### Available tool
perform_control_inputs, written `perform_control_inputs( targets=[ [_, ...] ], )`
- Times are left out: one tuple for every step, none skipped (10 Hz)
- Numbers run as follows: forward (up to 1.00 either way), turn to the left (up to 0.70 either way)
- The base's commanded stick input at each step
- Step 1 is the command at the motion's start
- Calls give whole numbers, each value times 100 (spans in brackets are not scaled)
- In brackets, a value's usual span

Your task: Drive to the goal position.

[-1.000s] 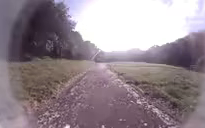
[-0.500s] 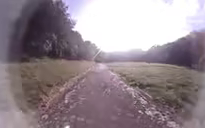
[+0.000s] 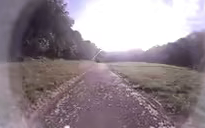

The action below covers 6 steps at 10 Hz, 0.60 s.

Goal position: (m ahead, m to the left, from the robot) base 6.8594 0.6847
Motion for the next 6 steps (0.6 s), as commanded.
perform_control_inputs(
  targets=[
    [70, -1],
    [70, -1],
    [70, -1],
    [70, -1],
    [70, -1],
    [70, -1]
  ],
)
